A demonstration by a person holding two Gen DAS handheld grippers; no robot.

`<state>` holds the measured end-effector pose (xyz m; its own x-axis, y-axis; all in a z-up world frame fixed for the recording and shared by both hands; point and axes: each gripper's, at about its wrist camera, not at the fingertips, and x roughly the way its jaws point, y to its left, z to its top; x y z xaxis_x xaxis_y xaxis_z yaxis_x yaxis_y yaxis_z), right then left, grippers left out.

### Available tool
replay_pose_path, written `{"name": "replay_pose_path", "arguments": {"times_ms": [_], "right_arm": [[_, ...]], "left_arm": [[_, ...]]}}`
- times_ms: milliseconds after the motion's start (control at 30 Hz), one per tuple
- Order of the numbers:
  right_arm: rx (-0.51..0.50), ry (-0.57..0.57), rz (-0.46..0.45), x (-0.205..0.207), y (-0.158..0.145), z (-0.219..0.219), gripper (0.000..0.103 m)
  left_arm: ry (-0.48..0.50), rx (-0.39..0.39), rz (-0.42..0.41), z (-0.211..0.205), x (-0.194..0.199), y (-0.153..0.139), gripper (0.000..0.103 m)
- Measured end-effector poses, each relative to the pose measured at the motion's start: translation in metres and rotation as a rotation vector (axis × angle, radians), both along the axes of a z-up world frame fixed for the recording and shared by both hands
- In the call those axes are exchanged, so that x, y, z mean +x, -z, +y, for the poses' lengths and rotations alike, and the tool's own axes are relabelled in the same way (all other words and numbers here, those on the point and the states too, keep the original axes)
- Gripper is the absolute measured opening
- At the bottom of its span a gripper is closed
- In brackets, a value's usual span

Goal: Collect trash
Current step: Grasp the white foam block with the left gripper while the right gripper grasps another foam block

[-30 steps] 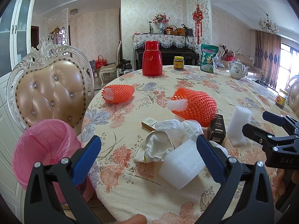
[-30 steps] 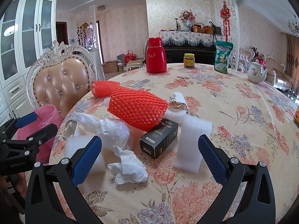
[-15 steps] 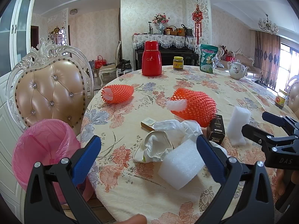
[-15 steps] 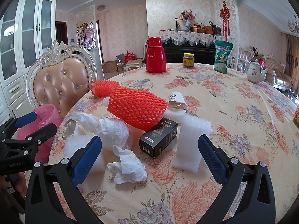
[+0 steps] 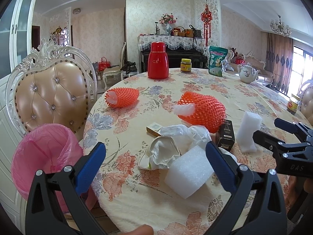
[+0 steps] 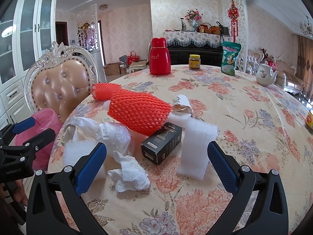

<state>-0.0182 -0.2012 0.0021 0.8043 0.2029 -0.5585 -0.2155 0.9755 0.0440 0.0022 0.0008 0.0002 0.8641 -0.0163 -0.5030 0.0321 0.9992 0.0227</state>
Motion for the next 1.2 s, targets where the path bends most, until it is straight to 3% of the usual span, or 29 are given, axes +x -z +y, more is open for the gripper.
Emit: {"name": "replay_pose_path", "arguments": {"times_ms": [333, 833, 900, 967, 1033, 1200], "right_arm": [[-0.01, 0.016, 0.078, 0.013, 0.014, -0.006, 0.097], [-0.01, 0.023, 0.123, 0.02, 0.024, -0.016, 0.097], [-0.011, 0.031, 0.128, 0.021, 0.026, -0.019, 0.097], [-0.015, 0.048, 0.135, 0.024, 0.027, -0.023, 0.097], [-0.014, 0.072, 0.142, 0.027, 0.028, -0.027, 0.097], [-0.027, 0.118, 0.147, 0.04, 0.027, -0.033, 0.097]], "left_arm": [[0.053, -0.061, 0.095, -0.005, 0.012, 0.018, 0.098], [0.127, -0.061, 0.229, -0.032, 0.037, 0.055, 0.098], [0.132, -0.064, 0.235, -0.032, 0.039, 0.057, 0.092], [0.141, -0.07, 0.244, -0.032, 0.042, 0.059, 0.079], [0.159, -0.093, 0.258, -0.031, 0.044, 0.059, 0.071], [0.175, -0.086, 0.254, -0.033, 0.046, 0.058, 0.07]]}}
